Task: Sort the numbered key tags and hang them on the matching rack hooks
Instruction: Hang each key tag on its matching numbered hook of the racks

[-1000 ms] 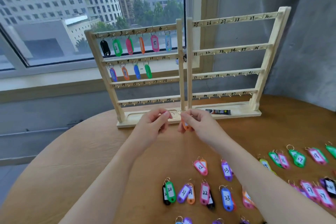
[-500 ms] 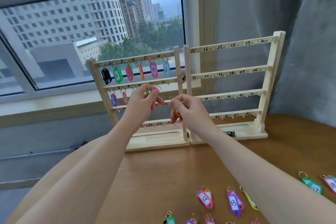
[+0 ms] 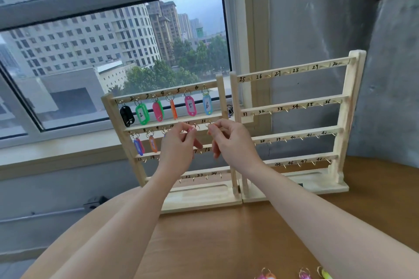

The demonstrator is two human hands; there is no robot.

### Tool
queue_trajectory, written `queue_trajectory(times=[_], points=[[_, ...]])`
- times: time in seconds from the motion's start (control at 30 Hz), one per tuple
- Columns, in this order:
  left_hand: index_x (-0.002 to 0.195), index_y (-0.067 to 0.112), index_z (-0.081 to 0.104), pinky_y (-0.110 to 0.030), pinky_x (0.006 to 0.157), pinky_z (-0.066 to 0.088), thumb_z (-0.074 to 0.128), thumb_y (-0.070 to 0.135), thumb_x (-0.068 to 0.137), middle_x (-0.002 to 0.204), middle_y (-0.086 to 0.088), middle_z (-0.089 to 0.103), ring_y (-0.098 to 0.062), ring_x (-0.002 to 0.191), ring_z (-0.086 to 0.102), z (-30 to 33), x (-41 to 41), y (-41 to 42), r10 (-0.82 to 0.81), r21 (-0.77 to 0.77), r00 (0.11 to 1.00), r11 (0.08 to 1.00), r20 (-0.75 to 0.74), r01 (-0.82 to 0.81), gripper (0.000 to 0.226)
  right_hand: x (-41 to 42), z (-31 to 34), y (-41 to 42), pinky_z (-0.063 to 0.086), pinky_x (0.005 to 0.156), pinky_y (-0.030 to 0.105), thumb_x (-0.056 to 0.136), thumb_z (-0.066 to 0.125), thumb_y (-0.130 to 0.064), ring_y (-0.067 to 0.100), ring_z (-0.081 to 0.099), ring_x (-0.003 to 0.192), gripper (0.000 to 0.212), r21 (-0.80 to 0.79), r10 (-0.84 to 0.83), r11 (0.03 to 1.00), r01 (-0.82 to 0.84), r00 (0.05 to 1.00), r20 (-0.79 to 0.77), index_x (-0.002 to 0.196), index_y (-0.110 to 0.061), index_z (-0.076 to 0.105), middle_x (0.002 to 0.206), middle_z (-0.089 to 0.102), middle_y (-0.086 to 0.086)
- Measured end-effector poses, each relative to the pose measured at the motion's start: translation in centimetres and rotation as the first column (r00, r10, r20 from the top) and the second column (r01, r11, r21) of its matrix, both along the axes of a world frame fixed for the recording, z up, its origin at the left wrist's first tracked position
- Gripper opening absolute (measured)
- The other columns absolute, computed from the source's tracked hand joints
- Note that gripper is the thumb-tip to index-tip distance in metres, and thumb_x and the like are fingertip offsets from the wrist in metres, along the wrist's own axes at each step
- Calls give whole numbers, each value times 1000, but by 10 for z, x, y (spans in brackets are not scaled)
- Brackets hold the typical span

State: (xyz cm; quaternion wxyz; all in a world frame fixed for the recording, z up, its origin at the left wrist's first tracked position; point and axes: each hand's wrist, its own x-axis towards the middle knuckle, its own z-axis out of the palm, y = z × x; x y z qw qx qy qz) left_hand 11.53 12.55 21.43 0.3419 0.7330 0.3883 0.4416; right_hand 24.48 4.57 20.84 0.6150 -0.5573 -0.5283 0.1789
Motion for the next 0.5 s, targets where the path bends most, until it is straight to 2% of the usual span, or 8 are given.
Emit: queue_trajectory(times=[0.13,0.27,0.4,0.47,0.5], points=[[89,18,63,-38,57,48,54,24,103,66,1,73,-14,47,52,-9,-5,5,13,41,998,999,-65,-11,17,-3,2,18,57,58,41,104,54,-36,19,64,49,26,0,-7,1000,7,998,55,90,-19,67,57,66,4],[92,16,65,-32,49,45,52,24,105,69,-5,72,-21,50,53,-15,-10,3,-27,-6,1000,1000,-6,27,20,-14,4,25,52,53,27,105,53,-34,12,62,45,28,-22,-20,1000,21,997,74,89,-17,67,58,68,3],[91,13,65,-27,51,47,50,24,105,71,-3,72,-20,48,57,-21,-14,2,-21,6,999,1000,-27,21,24,-20,4,34,51,55,30,105,53,-35,8,60,46,32,-48,-37,998,41,996,79,78,-19,63,51,61,-7],[90,11,64,-25,51,47,49,26,106,72,0,73,-21,47,61,-27,-16,3,-30,-9,998,1000,-48,29,26,-22,4,37,52,56,29,104,53,-36,8,63,51,33,-70,-75,994,83,992,106,75,-22,61,53,59,-8],[90,11,64,-25,51,46,49,28,106,72,0,73,-23,47,62,-28,-18,2,-35,-22,998,999,-47,34,28,-22,4,38,55,58,33,104,53,-37,12,66,57,34,-84,-90,991,100,988,123,75,-22,61,57,61,-7]])
